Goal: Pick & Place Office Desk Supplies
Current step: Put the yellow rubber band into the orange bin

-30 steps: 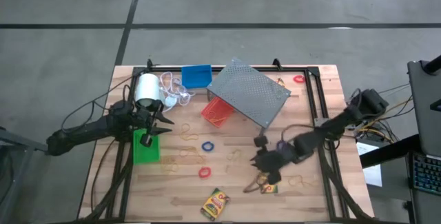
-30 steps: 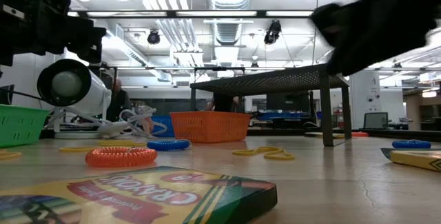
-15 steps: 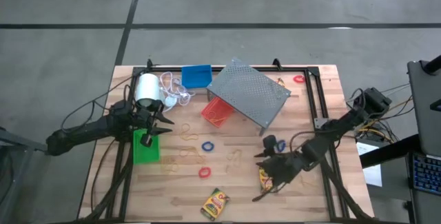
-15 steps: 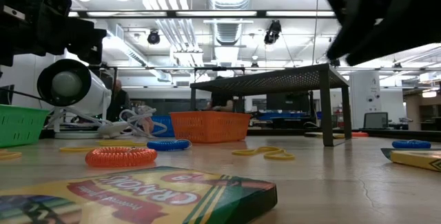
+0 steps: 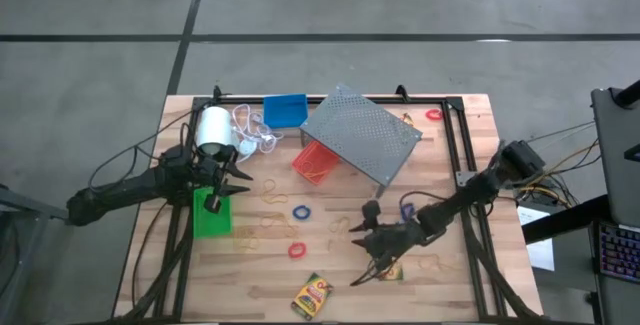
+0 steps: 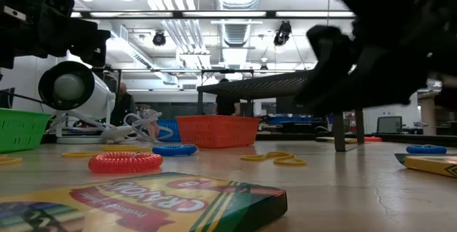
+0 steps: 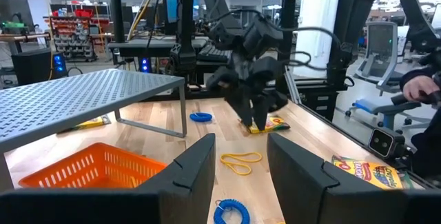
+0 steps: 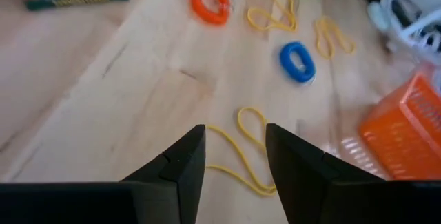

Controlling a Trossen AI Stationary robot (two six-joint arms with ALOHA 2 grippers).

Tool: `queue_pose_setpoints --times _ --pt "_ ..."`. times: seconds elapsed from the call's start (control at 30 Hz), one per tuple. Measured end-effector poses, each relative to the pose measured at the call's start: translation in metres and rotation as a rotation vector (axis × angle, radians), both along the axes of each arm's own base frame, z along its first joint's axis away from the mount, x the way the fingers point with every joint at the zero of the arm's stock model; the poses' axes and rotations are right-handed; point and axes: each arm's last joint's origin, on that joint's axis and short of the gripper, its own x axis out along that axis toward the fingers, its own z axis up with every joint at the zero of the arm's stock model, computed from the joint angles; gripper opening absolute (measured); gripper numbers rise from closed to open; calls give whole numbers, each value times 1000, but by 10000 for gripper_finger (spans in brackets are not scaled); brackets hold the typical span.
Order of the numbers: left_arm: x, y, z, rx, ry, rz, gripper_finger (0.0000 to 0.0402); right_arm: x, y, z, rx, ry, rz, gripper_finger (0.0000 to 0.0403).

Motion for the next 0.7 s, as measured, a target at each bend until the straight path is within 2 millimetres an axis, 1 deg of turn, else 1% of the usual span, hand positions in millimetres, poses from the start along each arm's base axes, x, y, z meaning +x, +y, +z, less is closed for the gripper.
queue_pose_setpoints --times 0.1,0.17,0.33,0.5,0.7 --pt "0 0 0 0 0 0 134 3 2 -6 -17 18 11 162" --pt "0 0 0 0 0 0 134 5 2 -8 4 34 29 166" --pt "0 0 0 0 0 0 134 14 0 -11 141 38 -4 168" --pt "0 0 0 0 1 0 134 20 -3 -14 186 50 -5 163" --pt "0 0 0 0 1 1 134 23 -9 -22 255 86 -50 151"
